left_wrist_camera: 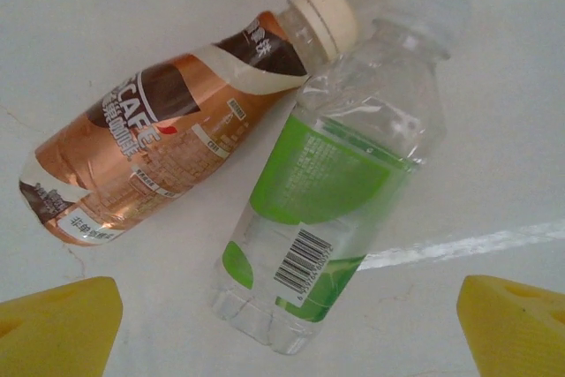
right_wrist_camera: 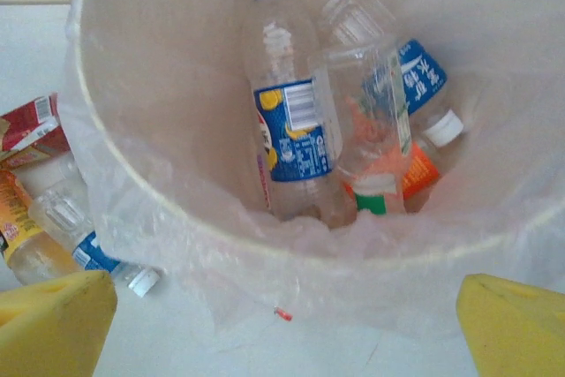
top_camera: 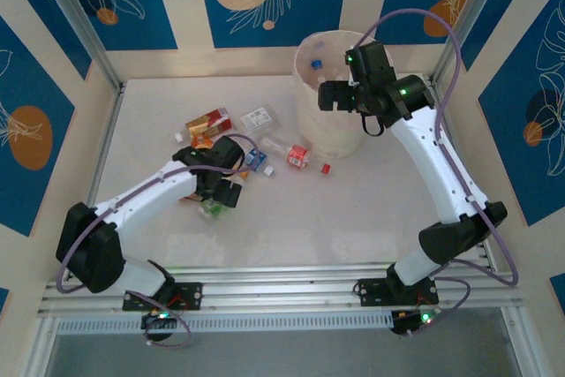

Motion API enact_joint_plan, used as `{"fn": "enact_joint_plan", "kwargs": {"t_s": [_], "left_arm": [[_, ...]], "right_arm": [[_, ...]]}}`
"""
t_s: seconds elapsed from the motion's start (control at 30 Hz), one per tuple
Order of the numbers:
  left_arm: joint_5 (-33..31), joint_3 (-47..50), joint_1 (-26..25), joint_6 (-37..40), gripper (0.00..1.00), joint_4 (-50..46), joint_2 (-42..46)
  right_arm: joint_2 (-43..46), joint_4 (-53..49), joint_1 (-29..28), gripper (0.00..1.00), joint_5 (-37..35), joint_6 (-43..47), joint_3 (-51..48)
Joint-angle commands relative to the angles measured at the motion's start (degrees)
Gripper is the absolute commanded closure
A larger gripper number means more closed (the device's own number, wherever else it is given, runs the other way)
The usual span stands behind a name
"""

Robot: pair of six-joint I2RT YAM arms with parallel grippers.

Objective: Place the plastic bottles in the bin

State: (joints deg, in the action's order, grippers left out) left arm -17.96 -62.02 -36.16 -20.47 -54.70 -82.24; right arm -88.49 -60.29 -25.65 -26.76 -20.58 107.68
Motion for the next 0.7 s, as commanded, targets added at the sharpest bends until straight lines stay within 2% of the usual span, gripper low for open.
{"fn": "enact_joint_plan", "kwargs": {"t_s": [0.0,0.67], "left_arm": [[1.5,0.9,1.0,1.3,0.02,-0.8,-1.7],[6.6,4.9,2.2,3.9,0.05,5.7,-10.1]], "right_arm": [[3.2,1.6,-0.5,0.01,-1.8,-3.1,-2.5],[5.3,4.6,-1.0,0.01,-1.9,-4.2,-5.9]]}}
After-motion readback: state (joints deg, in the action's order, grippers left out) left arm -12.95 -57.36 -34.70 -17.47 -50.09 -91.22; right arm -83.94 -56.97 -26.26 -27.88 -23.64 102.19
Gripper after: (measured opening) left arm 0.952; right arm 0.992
